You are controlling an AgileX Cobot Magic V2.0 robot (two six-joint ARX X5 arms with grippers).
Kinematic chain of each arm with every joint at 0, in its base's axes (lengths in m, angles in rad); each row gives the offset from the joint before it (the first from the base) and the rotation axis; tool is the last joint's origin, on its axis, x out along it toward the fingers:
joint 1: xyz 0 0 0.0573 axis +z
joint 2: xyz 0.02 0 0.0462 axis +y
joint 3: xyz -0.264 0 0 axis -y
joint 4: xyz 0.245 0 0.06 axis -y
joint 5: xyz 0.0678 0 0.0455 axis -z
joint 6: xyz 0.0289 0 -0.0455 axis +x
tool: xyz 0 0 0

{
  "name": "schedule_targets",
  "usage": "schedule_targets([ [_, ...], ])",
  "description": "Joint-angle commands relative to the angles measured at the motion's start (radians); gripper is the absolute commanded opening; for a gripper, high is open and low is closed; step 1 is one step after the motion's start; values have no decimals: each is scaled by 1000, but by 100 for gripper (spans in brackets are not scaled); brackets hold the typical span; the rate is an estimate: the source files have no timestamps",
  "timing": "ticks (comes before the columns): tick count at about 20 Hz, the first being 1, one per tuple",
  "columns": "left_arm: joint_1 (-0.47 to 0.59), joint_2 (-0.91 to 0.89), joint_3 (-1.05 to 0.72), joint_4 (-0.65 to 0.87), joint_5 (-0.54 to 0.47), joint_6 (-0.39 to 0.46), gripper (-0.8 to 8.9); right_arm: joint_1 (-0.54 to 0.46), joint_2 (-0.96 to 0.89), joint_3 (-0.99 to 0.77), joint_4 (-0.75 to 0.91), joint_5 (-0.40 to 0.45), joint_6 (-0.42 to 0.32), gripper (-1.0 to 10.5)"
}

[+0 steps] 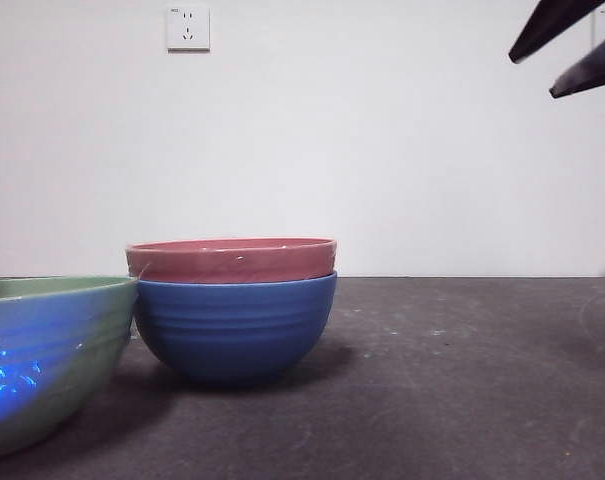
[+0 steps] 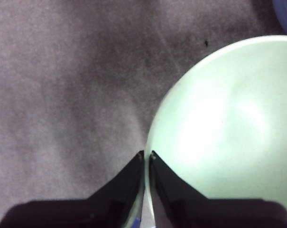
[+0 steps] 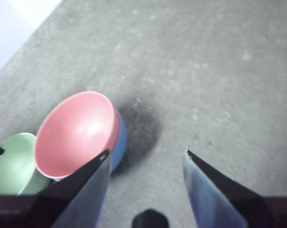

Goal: Pick up the green bowl on the top,put the green bowl on the left,pick up the red bowl in the middle,put the red bowl on the right

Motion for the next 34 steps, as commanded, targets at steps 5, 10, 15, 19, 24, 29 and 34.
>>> schedule_targets([
  [5,24,-16,34,-58,-60,4,377,126,158,167,-40,13,-3,348],
  [10,29,-121,185,-139,-60,9,377,311,446,450,-274,193,-103,345],
  [15,29,-235,337,-177,-59,10,377,464,707,643,-341,394,-155,342],
  [19,29,-295,372,-180,-58,9,377,487,852,669,-319,419,-159,296],
  [24,29,-306,372,-223,-60,9,377,487,949,669,-304,418,-168,218],
  [29,29,-305,372,-224,-60,8,377,489,950,669,-297,420,-174,86],
  [34,29,-304,372,-222,-60,7,377,489,949,670,-294,420,-177,-11],
])
